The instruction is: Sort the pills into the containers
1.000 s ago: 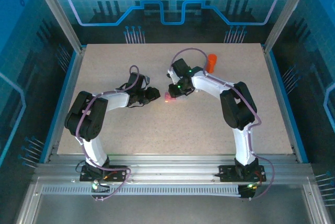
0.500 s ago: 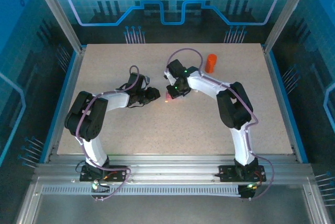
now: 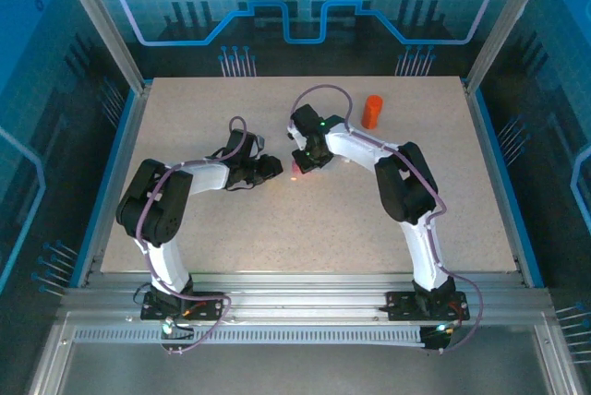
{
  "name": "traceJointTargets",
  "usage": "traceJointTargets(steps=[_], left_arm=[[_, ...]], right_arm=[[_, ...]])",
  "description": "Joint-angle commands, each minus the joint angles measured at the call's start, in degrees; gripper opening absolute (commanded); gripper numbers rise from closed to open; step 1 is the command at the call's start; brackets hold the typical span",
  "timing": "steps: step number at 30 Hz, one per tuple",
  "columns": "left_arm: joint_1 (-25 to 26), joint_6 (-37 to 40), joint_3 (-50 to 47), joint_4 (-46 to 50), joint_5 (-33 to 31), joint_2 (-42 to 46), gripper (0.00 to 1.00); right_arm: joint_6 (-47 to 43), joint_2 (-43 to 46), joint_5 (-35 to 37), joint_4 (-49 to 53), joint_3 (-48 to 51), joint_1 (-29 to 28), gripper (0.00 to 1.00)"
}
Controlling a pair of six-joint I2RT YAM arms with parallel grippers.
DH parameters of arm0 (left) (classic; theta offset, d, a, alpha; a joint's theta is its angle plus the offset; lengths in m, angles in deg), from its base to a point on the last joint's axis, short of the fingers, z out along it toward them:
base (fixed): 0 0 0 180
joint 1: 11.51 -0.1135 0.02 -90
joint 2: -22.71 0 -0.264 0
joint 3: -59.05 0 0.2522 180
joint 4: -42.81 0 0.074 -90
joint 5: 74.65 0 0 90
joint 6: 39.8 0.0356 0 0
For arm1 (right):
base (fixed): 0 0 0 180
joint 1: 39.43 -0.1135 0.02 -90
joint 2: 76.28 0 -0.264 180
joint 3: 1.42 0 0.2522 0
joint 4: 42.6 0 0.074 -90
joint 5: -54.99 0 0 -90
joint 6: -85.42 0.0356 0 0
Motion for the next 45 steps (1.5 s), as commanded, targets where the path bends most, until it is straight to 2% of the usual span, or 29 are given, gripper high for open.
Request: traceJointTargets(steps=[1, 6, 10, 12, 15, 16, 17, 18, 20, 21, 22, 26, 28, 30, 34, 35, 37, 42, 45], left_arm=[[-0.07, -0.34, 0.12, 0.99, 1.34, 2.59, 0.31], [-0.07, 0.53, -1.92, 0.89, -0.1, 9.7, 0.31], [-0.07, 3.39, -4.72, 2.89, -4.17, 17.87, 0.31], [-0.07, 5.43, -7.27, 3.01, -6.86, 22.71, 0.32], [0.08, 9.05, -12.83, 2.67, -13.42, 32.03, 0.46], [0.32, 10.46, -15.29, 2.05, -16.56, 35.76, 0.55], [0.59, 11.91, -18.23, 1.07, -19.55, 39.58, 0.8], [0.8, 13.1, -20.78, -0.15, -22.01, 43.29, 0.98], [1.24, 15.28, -27.19, -3.49, -27.52, 51.83, 0.99], [1.3, 16.09, -29.73, -4.95, -29.26, 55.25, 0.99], [1.34, 16.82, -32.68, -6.41, -31.44, 59.53, 0.99], [1.25, 19.84, -42.37, -11.91, -41.53, 72.38, 0.99], [1.25, 22.02, -46.0, -14.87, -46.04, 76.23, 0.99], [1.16, 23.67, -48.64, -17.62, -49.59, 78.12, 0.99], [0.82, 23.84, -50.75, -20.55, -54.75, 77.59, 0.99], [0.68, 23.82, -50.66, -20.65, -54.52, 77.36, 0.99], [0.16, 23.76, -50.58, -21.69, -54.1, 76.22, 0.99], [-0.68, 24.38, -50.06, -24.63, -54.33, 72.79, 0.99], [-0.85, 24.66, -49.93, -24.84, -54.05, 72.38, 0.99]], right_arm=[[1.55, 4.46, -4.05, -0.04, 0.68, -0.63, 0.09], [4.23, 14.57, -4.86, -3.84, 5.7, -0.85, 0.1], [6.5, 26.79, -2.06, -9.95, 17.57, -0.85, 0.14], [7.06, 34.02, 0.72, -13.84, 25.13, -0.79, 0.2], [5.47, 45.82, 7.43, -18.67, 37.67, -0.83, 0.35], [4.55, 49.98, 10.71, -20.73, 42.19, -0.7, 0.4], [3.4, 54.27, 14.35, -22.62, 46.77, -0.45, 0.46], [2.39, 57.86, 17.72, -24.08, 50.78, -0.22, 0.52], [0.24, 65.86, 24.77, -28.04, 59.03, 0.66, 0.72], [-0.66, 68.89, 27.5, -29.96, 62.17, 1.15, 0.78], [-1.71, 72.48, 30.74, -32.56, 65.92, 1.56, 0.99], [-2.94, 80.25, 42.4, -46.29, 78.64, 4.64, 1.0], [-2.39, 80.8, 42.61, -48.24, 79.92, 7.43, 1.0], [-6.14, 78.11, 39.21, -57.92, 83.23, 10.35, 1.0], [-8.16, 65.74, 33.12, -65.16, 84.1, 15.89, 1.0], [-6.67, 63.74, 32.11, -60.79, 81.51, 16.12, 1.0], [-7.35, 58.64, 26.52, -60.26, 78.01, 17.8, 1.0], [-7.31, 48.86, 21.04, -66.46, 73.06, 23.47, 1.0], [-4.74, 46.8, 16.29, -67.24, 71.46, 27.09, 1.0]])
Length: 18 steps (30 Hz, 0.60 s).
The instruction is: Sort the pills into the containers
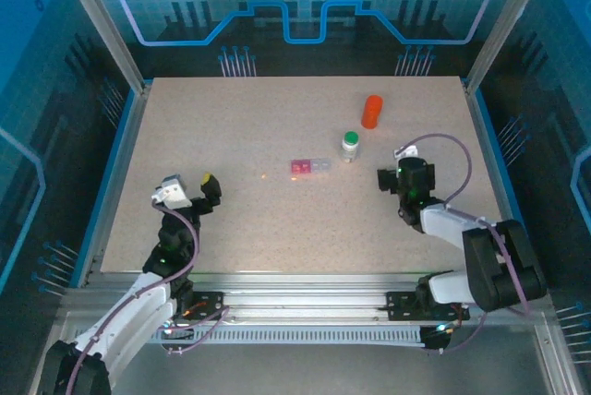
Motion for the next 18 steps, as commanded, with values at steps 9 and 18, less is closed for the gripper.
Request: traceJointTargets(steps=[9, 18], left_arm=[[-0.68, 2.42, 0.8, -4.29, 0.78, -1.4, 0.99], [-0.75, 11.26, -1.4, -3.86, -4.55, 3.29, 0.99]], right_arm=[[-2.63, -1.38, -12.95, -17.13, 2.39, 3.01, 1.0], [-7.37, -10.18, -15.11, -43.29, 11.77, 1.08, 1.0]])
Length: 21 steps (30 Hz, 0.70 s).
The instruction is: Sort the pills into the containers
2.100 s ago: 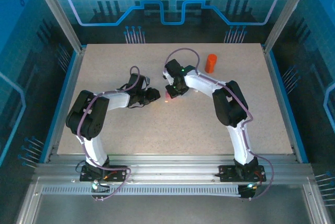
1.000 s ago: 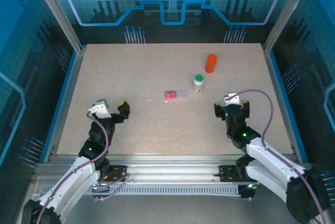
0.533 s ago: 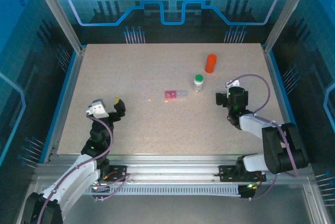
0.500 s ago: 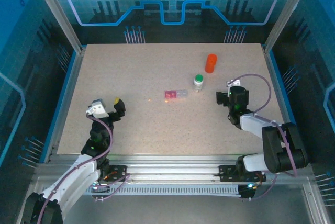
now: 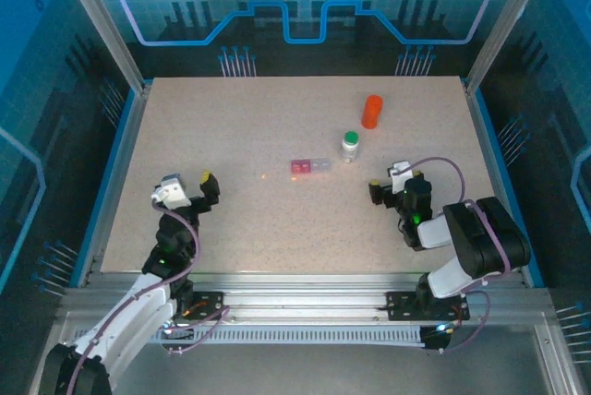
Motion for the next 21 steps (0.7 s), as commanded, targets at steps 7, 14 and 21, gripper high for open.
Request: traceJointTargets(steps=[7, 14, 21], left_arm=[[-6.43, 5.67, 0.3, -12.45, -1.45, -20.13, 0.99], [-6.85, 17.71, 7.83, -36.78, 9.66, -48.92, 0.99], [-12.87, 11.97, 10.06, -40.03, 25.62, -59.36, 0.99]], right_arm=[[3.08, 0.31, 2.34, 4.06, -9.09, 2.67, 1.0], [3.06, 0.4, 2.4, 4.2, -9.13, 2.64, 1.0], [2.97, 0.4, 2.26, 4.22, -9.13, 2.56, 1.0]])
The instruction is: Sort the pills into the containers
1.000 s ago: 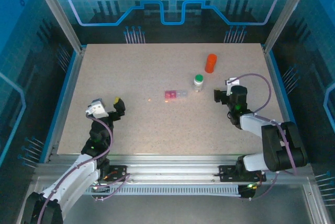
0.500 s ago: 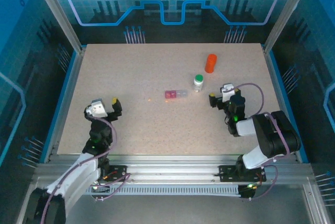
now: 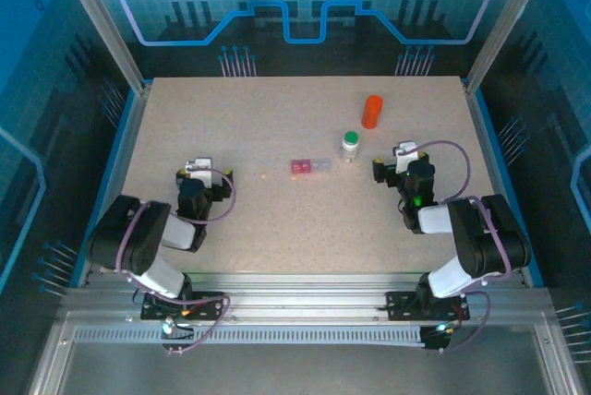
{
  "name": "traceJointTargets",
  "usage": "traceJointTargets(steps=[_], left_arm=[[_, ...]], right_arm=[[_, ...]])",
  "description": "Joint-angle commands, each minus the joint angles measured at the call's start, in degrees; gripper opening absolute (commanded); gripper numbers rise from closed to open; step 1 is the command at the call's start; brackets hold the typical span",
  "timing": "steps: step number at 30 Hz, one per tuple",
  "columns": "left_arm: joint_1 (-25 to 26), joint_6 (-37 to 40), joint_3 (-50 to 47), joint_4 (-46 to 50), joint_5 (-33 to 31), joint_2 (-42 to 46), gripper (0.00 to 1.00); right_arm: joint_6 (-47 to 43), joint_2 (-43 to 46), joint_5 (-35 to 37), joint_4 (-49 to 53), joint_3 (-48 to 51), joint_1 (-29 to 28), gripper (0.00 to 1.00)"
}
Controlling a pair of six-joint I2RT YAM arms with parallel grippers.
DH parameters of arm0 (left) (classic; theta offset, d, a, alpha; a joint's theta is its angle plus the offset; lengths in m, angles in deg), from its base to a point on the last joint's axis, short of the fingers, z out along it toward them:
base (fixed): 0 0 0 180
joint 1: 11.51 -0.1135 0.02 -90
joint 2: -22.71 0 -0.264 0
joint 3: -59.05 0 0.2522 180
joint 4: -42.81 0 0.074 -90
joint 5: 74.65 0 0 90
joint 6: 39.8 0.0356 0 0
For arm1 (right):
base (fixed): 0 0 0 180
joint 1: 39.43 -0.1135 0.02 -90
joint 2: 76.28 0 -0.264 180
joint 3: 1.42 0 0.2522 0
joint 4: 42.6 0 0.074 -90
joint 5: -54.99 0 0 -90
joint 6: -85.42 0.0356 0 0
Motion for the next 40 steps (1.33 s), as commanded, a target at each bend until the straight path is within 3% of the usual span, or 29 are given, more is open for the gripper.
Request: traceJointTargets(steps=[1, 2, 3, 7, 30, 33, 40], left_arm=[[-1.67, -1.55, 4.81, 1.28, 5.34, 2.12, 0.99], [-1.87, -2.63, 8.67, 7.85, 2.75, 1.84, 0.99], [-4.55, -5.53, 9.95, 11.73, 5.4, 2.63, 0.99], [-3.98, -4.81, 9.38, 9.76, 3.46, 2.08, 0.99], [-3.6, -4.02, 9.66, 10.28, 5.37, 2.3, 0.99], [-5.41, -5.02, 11.04, 13.49, 9.38, 2.56, 0.99], [-4.96, -4.03, 10.32, 12.05, 10.74, 2.47, 0.99]], right_arm=[[0.63, 0.4, 0.74, -0.31, -0.5, 0.56, 1.0], [0.67, 0.38, 0.73, -0.3, -0.5, 0.58, 1.0], [0.63, 0.34, 0.72, -0.31, -0.5, 0.52, 1.0], [0.62, 0.34, 0.74, -0.29, -0.5, 0.65, 1.0], [0.68, 0.34, 0.74, -0.27, -0.5, 0.63, 1.0], [0.64, 0.34, 0.65, -0.3, -0.5, 0.66, 1.0], [0.65, 0.33, 0.66, -0.3, -0.5, 0.7, 1.0]])
